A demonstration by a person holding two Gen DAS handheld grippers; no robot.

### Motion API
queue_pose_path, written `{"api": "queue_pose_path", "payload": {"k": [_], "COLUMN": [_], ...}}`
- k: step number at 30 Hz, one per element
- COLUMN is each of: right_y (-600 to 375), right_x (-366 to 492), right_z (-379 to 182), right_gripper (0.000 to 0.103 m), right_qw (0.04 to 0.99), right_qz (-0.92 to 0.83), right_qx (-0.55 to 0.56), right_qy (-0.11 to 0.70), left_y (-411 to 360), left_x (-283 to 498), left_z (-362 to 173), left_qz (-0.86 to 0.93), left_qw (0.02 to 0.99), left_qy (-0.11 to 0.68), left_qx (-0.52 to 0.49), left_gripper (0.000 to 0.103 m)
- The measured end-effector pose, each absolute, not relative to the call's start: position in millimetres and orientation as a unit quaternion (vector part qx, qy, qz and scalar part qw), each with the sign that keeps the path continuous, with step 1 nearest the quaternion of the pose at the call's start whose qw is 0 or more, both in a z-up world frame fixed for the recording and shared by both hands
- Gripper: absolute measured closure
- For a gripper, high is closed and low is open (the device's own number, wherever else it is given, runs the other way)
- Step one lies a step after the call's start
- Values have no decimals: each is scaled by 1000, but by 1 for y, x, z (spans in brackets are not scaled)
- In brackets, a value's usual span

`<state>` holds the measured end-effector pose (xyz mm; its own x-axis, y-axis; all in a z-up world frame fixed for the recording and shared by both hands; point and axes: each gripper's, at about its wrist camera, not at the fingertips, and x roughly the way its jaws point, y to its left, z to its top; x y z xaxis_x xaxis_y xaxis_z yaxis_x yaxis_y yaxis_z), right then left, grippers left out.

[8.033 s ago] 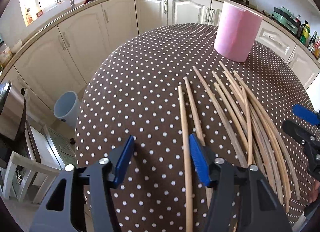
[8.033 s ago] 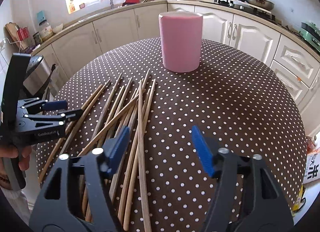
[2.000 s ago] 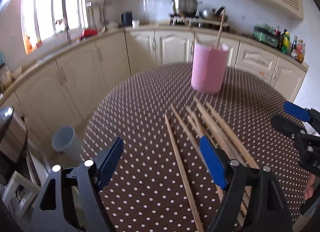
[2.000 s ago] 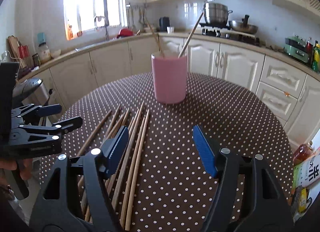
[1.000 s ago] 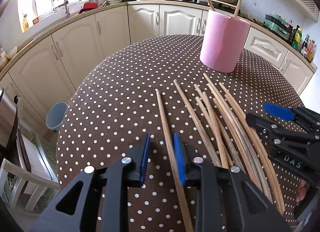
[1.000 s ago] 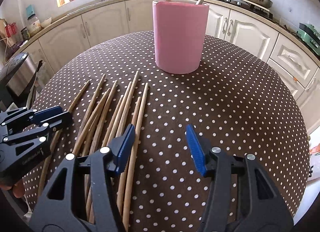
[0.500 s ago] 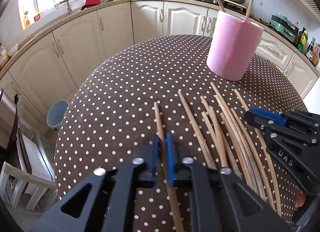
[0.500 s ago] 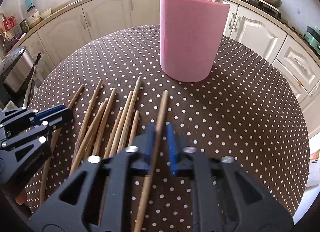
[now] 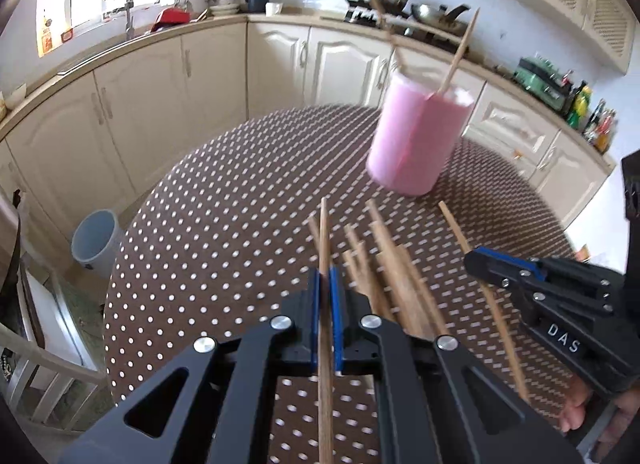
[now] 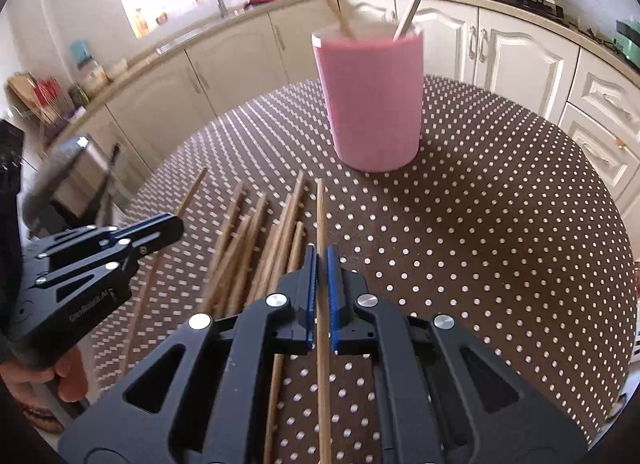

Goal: Organize utensils
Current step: 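Lift both held chopsticks upright and carry them over the pink cup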

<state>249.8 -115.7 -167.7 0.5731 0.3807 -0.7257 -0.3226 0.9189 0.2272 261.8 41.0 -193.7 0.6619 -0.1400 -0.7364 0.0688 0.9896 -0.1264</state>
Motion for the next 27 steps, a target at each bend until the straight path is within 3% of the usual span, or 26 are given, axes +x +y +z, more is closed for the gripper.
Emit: {"api": "queue_pose_path", "payload": {"k": [13, 27], "right_y": [-154, -161], "right_x": [189, 184], "right_z": [-71, -36], "right_gripper": [97, 97], "right_qw": [927, 944], "right_qz": [232, 225], "right_qx": [62, 53], "right_qy": [289, 237], "left_y": [20, -15], "left_x": [212, 206], "left_z": [-94, -37], "left_qz": [-99, -123], "left_qw": [949, 969], "left_qy": [297, 213], "left_qx": [-42, -14], "left_gripper": [97, 97]}}
